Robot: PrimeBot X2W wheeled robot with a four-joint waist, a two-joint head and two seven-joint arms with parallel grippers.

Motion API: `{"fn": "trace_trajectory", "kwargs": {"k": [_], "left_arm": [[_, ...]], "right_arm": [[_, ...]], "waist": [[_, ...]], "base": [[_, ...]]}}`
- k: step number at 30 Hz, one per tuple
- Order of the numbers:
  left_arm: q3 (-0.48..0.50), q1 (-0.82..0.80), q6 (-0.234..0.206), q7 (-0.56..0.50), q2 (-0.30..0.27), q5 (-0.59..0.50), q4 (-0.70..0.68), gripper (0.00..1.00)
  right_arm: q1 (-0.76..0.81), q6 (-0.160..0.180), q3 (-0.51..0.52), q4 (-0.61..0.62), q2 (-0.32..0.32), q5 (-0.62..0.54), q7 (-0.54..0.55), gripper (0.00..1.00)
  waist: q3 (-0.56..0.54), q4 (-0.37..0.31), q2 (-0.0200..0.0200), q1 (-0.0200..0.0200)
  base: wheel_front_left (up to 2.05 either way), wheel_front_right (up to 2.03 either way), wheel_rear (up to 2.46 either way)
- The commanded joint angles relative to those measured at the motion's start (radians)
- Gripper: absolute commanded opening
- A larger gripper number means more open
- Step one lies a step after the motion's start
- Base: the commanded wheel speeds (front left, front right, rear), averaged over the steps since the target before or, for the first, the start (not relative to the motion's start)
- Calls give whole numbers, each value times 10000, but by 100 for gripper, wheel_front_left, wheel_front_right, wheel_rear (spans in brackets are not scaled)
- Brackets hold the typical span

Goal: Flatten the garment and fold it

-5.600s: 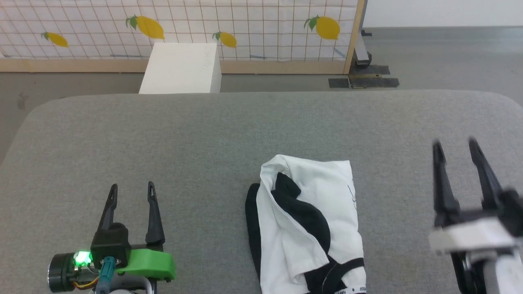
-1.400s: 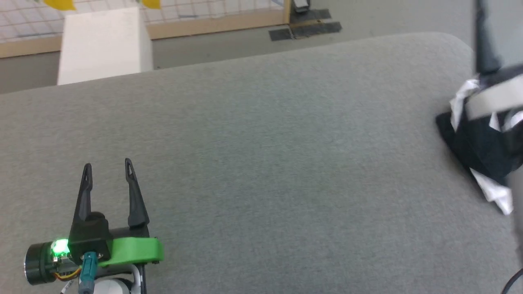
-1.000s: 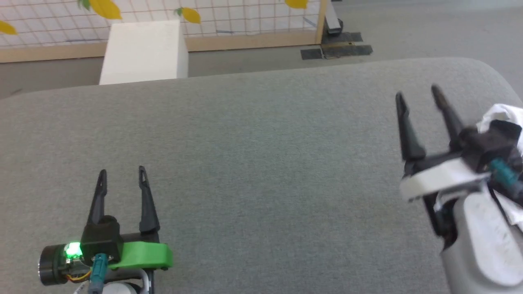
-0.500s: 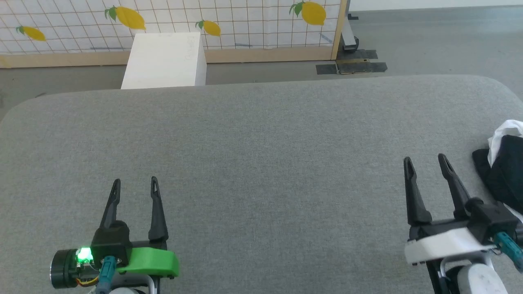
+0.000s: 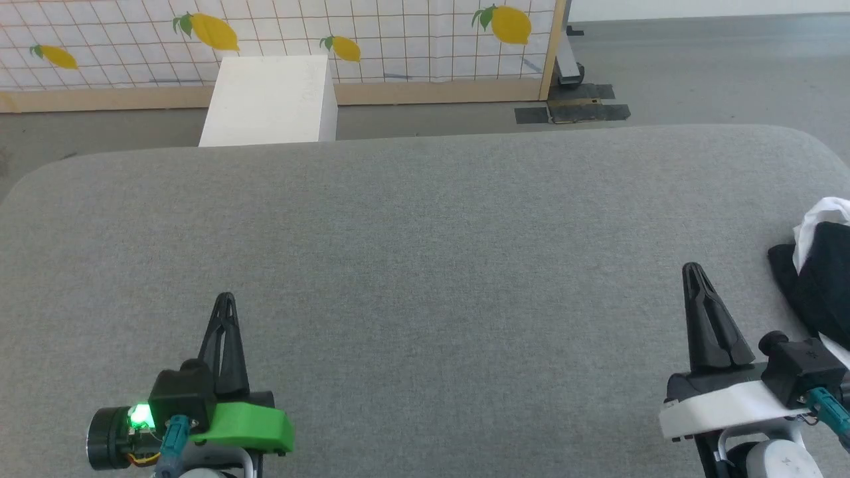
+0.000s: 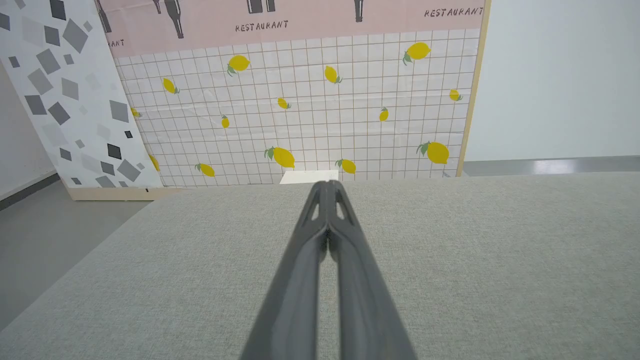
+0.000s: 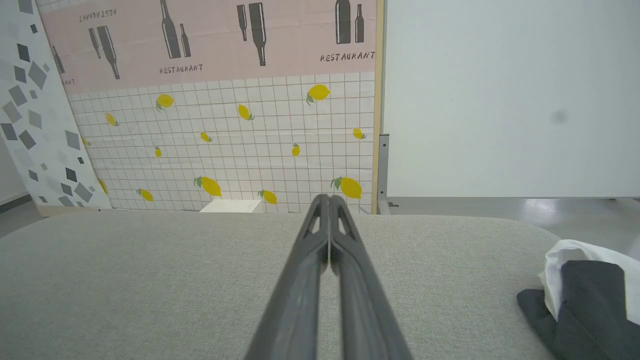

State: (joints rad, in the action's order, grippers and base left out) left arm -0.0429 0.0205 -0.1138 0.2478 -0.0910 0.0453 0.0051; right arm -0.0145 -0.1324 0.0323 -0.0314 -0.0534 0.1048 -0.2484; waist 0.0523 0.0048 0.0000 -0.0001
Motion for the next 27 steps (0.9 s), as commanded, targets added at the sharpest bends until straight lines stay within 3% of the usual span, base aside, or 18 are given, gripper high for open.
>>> {"fn": "trace_trajectory", "kwargs": {"k": [1, 27], "left_arm": [[22, -10, 56, -43, 19, -18, -1, 0], [113, -53, 299, -590, 106, -116, -12, 0]], "right_arm": [[7, 1, -11, 16, 2, -53, 59, 0], [38, 5, -81, 83, 8, -277, 604, 0]], "waist": [[-6, -1, 0, 1], [-122, -11, 0, 1]], "base": [[0, 0, 0], [0, 0, 0]]}}
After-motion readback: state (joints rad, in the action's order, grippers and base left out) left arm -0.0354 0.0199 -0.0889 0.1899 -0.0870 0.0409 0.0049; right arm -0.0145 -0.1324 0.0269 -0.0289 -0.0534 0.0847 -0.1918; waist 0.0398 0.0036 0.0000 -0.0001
